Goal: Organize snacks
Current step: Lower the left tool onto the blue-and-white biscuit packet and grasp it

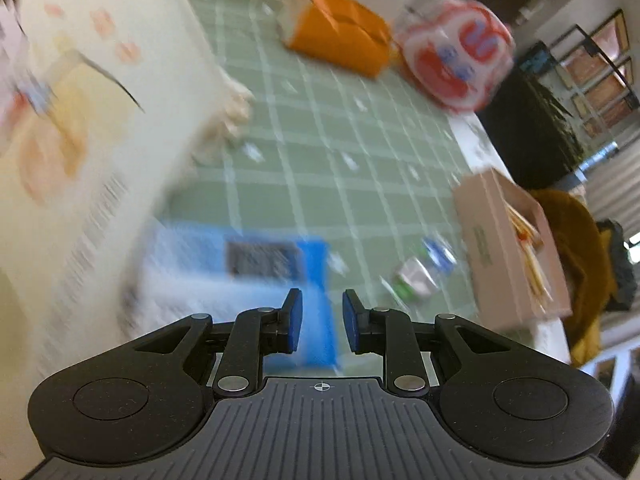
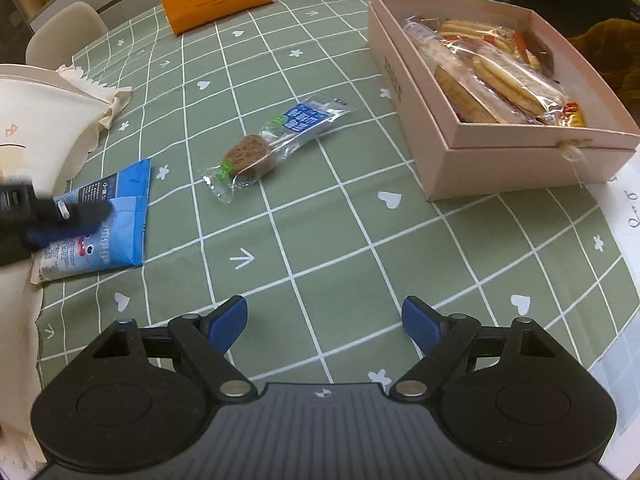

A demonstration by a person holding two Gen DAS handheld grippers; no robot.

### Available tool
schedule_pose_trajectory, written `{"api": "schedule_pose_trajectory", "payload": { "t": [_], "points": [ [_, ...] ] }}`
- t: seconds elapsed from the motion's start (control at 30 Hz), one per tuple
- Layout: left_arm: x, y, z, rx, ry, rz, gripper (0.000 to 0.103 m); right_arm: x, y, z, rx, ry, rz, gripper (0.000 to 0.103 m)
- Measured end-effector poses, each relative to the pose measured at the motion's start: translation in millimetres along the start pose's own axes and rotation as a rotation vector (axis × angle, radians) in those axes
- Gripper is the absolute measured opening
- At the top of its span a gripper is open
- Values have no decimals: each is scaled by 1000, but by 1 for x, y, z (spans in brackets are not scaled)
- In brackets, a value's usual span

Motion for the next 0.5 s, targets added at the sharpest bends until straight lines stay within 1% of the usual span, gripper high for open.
{"api": "schedule_pose_trajectory", "payload": {
  "t": [0.1, 0.17, 0.23, 0.4, 0.47, 0.5],
  "points": [
    [-24, -15, -2, 14, -41, -40, 26, -5, 3, -2, -1, -17, 13, 85],
    [-36, -23, 0, 21, -39, -70, 25, -12, 6, -1, -4, -32, 4, 85],
    [-42, -29, 2, 25, -32, -79, 25, -25, 9, 1, -3, -41, -18, 85],
    [-37, -36, 13, -6, -46, -25, 25, -67, 9, 4, 3, -99, -83, 85],
    [-36, -39, 17, -15, -47, -10, 26, -87, 9, 3, 26, -121, -134, 83],
    [-36, -39, 19, -21, -50, -7, 26, -98, 9, 3, 40, -129, -163, 79]
  ]
}}
Point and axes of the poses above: each gripper's, at about its wrist camera, not at the fingertips, and z roughly the way its jaws point, x to its right, y to its underside, the point moved 2 cm from there along z, roughly the way its jaws point, and after that the axes turned 4 degrees about z, right-handed, at the moved point
